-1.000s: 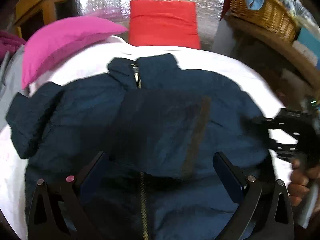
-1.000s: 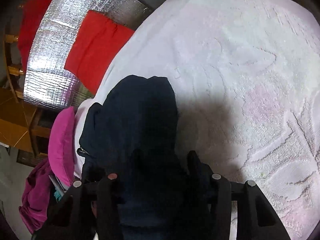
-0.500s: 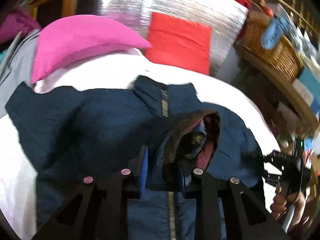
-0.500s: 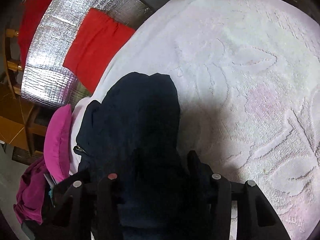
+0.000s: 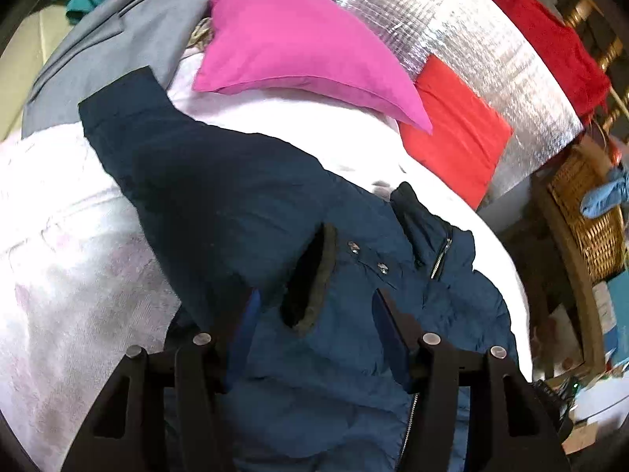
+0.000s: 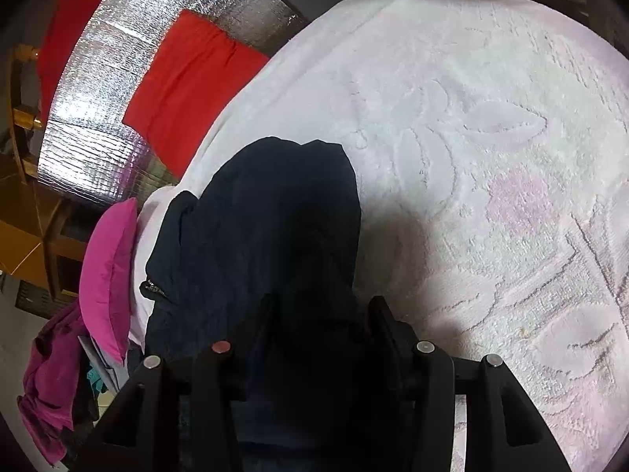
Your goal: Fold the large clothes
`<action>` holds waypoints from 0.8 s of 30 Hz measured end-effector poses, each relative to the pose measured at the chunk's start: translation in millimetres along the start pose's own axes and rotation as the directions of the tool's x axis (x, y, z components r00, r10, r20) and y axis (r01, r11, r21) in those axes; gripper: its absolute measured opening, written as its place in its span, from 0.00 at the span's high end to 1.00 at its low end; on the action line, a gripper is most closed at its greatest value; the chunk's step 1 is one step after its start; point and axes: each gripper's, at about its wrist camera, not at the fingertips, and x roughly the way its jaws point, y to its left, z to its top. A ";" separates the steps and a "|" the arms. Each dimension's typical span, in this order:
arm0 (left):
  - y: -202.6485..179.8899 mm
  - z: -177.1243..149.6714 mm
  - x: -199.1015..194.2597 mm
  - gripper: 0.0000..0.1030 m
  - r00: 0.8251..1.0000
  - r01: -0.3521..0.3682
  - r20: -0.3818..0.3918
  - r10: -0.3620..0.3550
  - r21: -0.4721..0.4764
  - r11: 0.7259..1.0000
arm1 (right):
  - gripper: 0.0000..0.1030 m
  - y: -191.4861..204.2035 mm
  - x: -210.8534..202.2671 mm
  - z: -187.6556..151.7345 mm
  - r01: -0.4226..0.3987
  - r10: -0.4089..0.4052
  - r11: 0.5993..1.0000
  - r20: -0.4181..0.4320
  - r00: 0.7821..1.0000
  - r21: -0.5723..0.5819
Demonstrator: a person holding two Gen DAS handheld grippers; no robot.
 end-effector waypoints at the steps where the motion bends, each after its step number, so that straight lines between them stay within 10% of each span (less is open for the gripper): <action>1: 1.7 -0.5 -0.2 0.42 1.000 -0.003 0.002 0.003 -0.002 1.000 | 0.49 -0.2 0.3 0.1 -0.001 0.001 1.000 0.000 1.000 0.002; 7: -13.5 -11.3 18.4 0.53 0.999 0.031 -0.010 -0.030 0.058 0.998 | 0.63 4.8 1.6 -2.6 0.011 -0.010 0.999 0.014 1.000 -0.035; 17: -28.6 -30.4 74.8 0.81 0.983 -0.104 -0.126 0.130 0.196 0.975 | 0.77 26.0 -5.2 -8.1 0.146 -0.128 0.972 0.107 0.986 -0.186; 21: -22.3 -27.1 61.1 0.80 0.984 -0.073 -0.149 0.097 0.164 0.984 | 0.70 17.7 -3.7 -1.8 0.130 -0.123 0.983 0.061 0.991 -0.133; 24: -18.3 -23.0 39.2 0.80 0.985 -0.008 -0.172 0.032 0.135 0.991 | 0.36 19.8 -24.6 1.1 0.144 -0.133 0.984 0.117 0.984 -0.100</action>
